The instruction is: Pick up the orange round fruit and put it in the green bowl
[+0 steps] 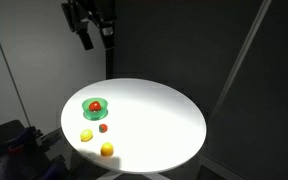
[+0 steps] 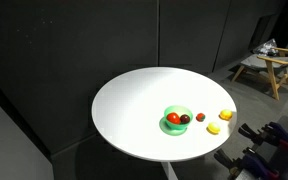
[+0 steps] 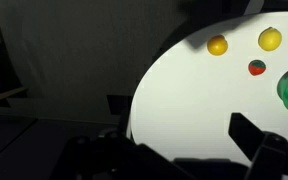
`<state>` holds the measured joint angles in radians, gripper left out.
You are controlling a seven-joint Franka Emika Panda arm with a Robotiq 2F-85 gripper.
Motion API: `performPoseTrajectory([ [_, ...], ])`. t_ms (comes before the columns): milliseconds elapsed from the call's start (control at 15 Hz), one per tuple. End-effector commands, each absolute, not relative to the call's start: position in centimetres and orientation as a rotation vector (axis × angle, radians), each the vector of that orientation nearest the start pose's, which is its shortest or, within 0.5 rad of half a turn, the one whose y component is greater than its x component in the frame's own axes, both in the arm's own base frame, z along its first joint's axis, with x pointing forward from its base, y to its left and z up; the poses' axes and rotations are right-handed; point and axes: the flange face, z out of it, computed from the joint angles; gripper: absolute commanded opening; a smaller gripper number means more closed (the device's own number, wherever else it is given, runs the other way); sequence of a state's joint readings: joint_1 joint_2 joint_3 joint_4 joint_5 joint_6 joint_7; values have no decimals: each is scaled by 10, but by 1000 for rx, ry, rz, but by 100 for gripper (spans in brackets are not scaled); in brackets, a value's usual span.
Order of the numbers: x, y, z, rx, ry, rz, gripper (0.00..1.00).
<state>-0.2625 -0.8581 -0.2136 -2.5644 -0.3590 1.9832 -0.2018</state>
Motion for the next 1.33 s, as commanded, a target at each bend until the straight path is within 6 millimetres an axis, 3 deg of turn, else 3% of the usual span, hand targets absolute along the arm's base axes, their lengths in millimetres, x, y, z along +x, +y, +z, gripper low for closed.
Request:
performPoseTrajectory([
  [0,275,-179,548,-3375,209,-342,100],
  [400,275,-179,548,-3375,209,-342,100],
  [667,286,-177,543,-3355,194,-319,100],
  [1267,323,-167,509,-3231,157,-235,100],
])
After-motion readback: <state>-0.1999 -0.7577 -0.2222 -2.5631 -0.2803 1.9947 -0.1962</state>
